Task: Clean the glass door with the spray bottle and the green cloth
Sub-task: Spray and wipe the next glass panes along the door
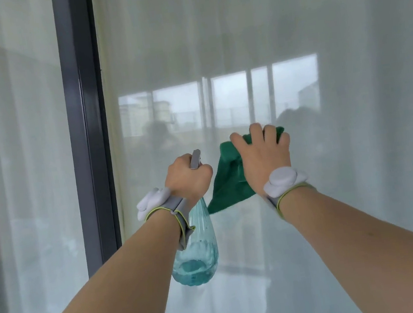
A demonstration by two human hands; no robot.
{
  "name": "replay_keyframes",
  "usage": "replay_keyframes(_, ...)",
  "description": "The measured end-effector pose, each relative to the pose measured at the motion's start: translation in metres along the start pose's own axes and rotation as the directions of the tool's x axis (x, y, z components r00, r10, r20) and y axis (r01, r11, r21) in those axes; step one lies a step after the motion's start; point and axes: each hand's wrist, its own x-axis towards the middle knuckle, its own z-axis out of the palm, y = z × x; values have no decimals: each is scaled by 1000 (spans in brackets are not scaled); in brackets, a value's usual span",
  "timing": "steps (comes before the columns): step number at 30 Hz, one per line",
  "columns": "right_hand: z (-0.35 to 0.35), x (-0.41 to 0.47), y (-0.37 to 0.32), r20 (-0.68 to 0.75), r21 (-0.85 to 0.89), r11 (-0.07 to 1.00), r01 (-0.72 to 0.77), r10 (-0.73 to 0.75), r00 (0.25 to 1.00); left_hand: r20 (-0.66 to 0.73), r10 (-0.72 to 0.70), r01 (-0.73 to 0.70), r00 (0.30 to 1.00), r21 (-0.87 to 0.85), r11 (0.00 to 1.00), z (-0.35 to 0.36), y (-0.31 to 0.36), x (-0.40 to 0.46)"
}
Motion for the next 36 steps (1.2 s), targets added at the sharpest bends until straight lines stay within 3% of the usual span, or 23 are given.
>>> replay_keyframes(7,22,-34,-25,37,63,995,79,-82,996,87,-3,6,996,-33,999,13,3,-4)
replay_keyframes(20,34,-28,-8,-56,30,968,249,-247,967,108,45,-43,993,-16,999,-4,-5,18)
replay_keyframes(29,26,13,-25,-72,56,997,-61,65,995,108,74,-71,991,-29,997,-14,5,33)
replay_keyframes(36,35,-30,-34,37,73,996,60,-63,997,146,57,-54,988,-21,998,-6,-20,23)
